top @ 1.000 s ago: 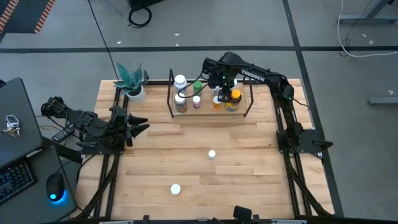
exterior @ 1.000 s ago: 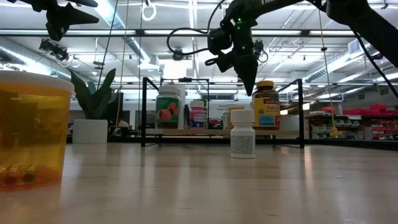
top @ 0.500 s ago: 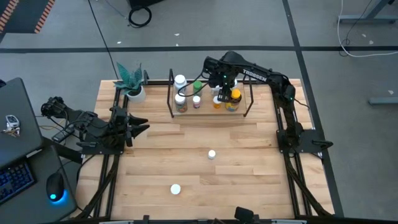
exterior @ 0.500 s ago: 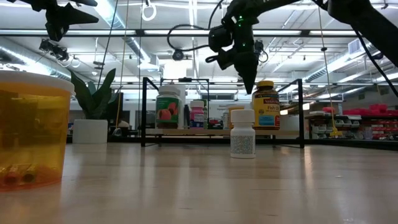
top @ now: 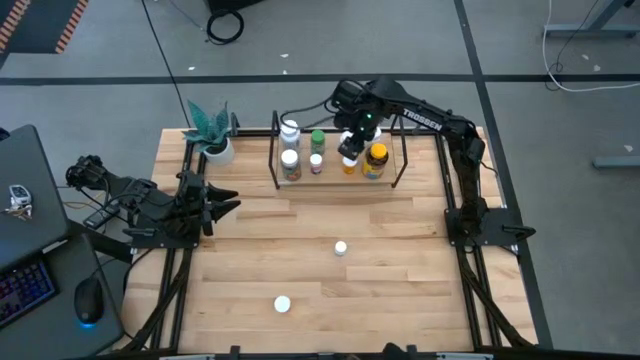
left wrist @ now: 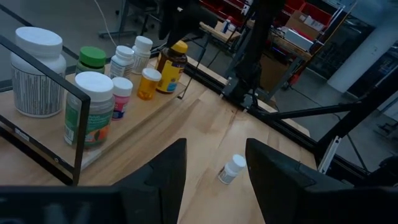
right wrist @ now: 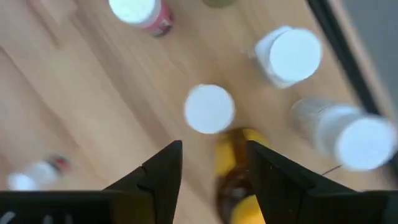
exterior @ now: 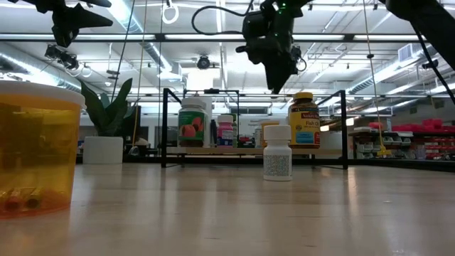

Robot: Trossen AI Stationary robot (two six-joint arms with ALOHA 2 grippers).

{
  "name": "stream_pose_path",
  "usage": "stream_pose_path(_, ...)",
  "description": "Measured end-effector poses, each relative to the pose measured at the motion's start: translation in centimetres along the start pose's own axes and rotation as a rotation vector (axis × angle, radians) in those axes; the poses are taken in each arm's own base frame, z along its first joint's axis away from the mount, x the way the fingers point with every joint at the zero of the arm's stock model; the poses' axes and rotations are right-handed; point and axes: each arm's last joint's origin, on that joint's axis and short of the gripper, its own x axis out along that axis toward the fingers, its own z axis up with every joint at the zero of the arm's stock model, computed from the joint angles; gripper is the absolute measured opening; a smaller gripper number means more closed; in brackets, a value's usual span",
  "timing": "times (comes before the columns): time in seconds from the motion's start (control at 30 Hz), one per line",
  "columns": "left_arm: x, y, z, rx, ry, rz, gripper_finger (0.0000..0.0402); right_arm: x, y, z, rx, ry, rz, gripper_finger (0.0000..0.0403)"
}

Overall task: Pick and place medicine bottles onto shelf by color
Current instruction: Adjust the pill bottles on the shelf

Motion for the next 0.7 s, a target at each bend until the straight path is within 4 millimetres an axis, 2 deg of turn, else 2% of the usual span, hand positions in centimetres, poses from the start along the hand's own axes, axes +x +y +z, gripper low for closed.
stream_pose_path(0.13, 0.0, 0.0, 0.0, 0.001, 0.0, 0.0, 0.0172, 0.2, 0.1, 0.0, 0.155, 0.013, 0.032, 0.0167)
stream_pose_path(0.4, 0.0, 0.0, 0.0, 0.006, 0.0, 0.0, 0.0172, 1.7, 1.3, 0.3, 0.323, 0.074, 0.052, 0.0123)
stream_pose_path(0.57, 0.0, 0.0, 0.0, 0.008, 0.0, 0.0, 0.0172, 3.4, 1.3, -0.5, 0.409, 0.184, -0.019, 0.0116)
stream_pose_path(0.7, 0.0, 0.0, 0.0, 0.008, 0.0, 0.0, 0.0172, 4.7, 1.1, -0.9, 0.412, 0.217, -0.078, 0.0121)
